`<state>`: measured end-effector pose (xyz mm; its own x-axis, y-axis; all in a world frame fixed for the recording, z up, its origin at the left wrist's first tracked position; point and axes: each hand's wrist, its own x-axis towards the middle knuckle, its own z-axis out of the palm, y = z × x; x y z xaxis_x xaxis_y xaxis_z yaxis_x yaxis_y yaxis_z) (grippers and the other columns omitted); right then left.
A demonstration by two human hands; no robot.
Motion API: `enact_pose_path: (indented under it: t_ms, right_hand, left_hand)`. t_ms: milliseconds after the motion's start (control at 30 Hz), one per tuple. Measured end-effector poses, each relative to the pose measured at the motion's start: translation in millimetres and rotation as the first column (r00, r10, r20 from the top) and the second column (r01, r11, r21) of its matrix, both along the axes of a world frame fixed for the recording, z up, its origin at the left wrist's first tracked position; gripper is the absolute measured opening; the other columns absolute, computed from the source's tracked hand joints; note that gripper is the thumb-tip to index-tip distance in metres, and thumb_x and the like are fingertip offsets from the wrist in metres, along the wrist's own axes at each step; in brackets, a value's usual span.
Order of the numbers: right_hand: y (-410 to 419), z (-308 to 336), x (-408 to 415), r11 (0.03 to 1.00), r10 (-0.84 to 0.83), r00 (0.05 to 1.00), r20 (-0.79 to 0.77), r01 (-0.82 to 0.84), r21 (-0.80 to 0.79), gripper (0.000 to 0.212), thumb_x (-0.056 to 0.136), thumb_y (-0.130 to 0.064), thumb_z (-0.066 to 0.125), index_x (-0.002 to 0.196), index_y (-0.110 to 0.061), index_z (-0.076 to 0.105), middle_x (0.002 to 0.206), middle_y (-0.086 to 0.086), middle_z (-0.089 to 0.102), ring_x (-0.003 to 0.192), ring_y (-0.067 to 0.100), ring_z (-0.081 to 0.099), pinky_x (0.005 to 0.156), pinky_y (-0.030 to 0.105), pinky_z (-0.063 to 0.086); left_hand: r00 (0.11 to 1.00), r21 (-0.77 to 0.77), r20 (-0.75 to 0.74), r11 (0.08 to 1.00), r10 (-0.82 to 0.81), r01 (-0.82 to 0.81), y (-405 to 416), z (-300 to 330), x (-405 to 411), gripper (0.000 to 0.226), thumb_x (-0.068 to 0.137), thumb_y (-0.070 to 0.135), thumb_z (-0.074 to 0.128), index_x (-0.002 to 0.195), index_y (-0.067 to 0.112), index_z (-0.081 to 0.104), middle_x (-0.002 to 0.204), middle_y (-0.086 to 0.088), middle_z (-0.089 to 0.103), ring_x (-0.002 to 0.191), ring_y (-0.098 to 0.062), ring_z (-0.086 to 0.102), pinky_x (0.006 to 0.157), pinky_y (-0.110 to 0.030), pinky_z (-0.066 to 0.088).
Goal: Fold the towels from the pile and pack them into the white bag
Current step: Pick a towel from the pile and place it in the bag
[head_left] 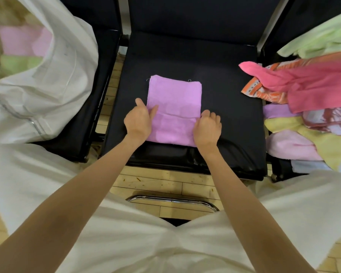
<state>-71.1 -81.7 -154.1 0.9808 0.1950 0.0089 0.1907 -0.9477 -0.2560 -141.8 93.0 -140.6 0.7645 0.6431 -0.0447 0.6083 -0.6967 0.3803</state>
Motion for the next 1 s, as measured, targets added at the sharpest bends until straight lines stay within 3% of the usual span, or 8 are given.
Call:
enact_pose_path:
  t_ms: [100,200,333,500,633,733,833,1000]
  right_hand:
    - [-13,12,-6,0.971,0.153,0.987,0.045,-0.158,0.181,0.027,0.089,-0.004,0.048,0.114,-0.004,0.057,0.109,0.015,0.058,0.1,0.029,0.049,0.084,0.035,0.04]
    - [-28,28,-22,0.865,0.414,0.908,-0.066,-0.37,0.338,0.032,0.085,-0.005,0.054,0.117,-0.005,0.059,0.113,0.01,0.061,0.104,0.025,0.053,0.086,0.031,0.046]
    - [-42,36,-36,0.833,0.552,0.796,-0.247,-0.512,0.212,0.032,0.08,-0.013,0.055,0.11,-0.005,0.057,0.109,0.011,0.063,0.097,0.03,0.059,0.081,0.044,0.053]
    - [-39,39,-34,0.865,0.501,0.803,-0.322,-0.47,0.175,0.037,0.079,-0.011,0.056,0.115,-0.004,0.056,0.116,0.009,0.062,0.096,0.03,0.059,0.08,0.044,0.053]
    - [-33,40,-29,0.877,0.478,0.829,-0.29,-0.468,0.109,0.03,0.084,-0.009,0.05,0.111,-0.006,0.062,0.104,0.008,0.067,0.087,0.031,0.06,0.074,0.042,0.052]
    - [-35,50,-24,0.855,0.505,0.807,-0.306,-0.516,0.052,0.013,0.085,-0.009,0.048,0.08,-0.005,0.059,0.075,0.007,0.059,0.074,0.03,0.055,0.06,0.034,0.043]
    - [-43,68,-20,0.852,0.521,0.787,-0.331,-0.504,0.141,0.026,0.082,-0.009,0.05,0.059,-0.011,0.038,0.058,0.003,0.041,0.059,0.025,0.043,0.051,0.03,0.03]
    - [-46,97,-14,0.85,0.516,0.802,-0.3,-0.438,0.292,0.017,0.084,-0.013,0.05,0.079,0.002,0.058,0.074,0.019,0.059,0.067,0.036,0.054,0.057,0.041,0.044]
  left_hand:
    - [0.983,0.084,0.148,0.991,-0.112,0.101,7,6,-8,0.03,0.095,0.032,0.053,0.103,0.003,0.05,0.1,-0.014,0.056,0.087,-0.027,0.054,0.064,-0.033,0.044]
    - [0.854,0.117,0.194,0.876,-0.482,0.468,20,12,-28,0.023,0.084,0.018,0.063,0.103,0.006,0.059,0.105,-0.011,0.059,0.094,-0.028,0.055,0.08,-0.042,0.048]
    - [0.659,-0.018,0.069,0.659,-0.749,0.752,26,18,-57,0.037,0.075,0.015,0.063,0.111,0.007,0.065,0.111,-0.006,0.066,0.103,-0.025,0.061,0.092,-0.041,0.049]
    - [0.751,-0.161,-0.009,0.742,-0.661,0.651,24,23,-58,0.045,0.082,0.008,0.064,0.127,0.013,0.061,0.127,-0.002,0.062,0.116,-0.019,0.058,0.1,-0.03,0.042]
    - [0.788,-0.143,-0.026,0.783,-0.615,0.606,25,31,-47,0.031,0.081,0.012,0.066,0.111,0.015,0.071,0.101,-0.003,0.073,0.089,-0.022,0.066,0.085,-0.033,0.05]
    - [0.752,-0.14,-0.043,0.749,-0.658,0.647,24,48,-44,0.014,0.081,0.015,0.065,0.092,0.013,0.072,0.079,0.001,0.069,0.067,-0.016,0.06,0.07,-0.04,0.052]
    - [0.744,-0.175,0.018,0.73,-0.668,0.66,25,65,-48,0.01,0.081,0.018,0.064,0.088,0.015,0.071,0.072,0.007,0.065,0.061,-0.009,0.057,0.064,-0.036,0.051]
    - [0.793,-0.282,0.21,0.741,-0.572,0.61,27,86,-53,0.007,0.081,0.014,0.068,0.087,0.014,0.07,0.077,0.004,0.067,0.069,-0.013,0.061,0.062,-0.022,0.048]
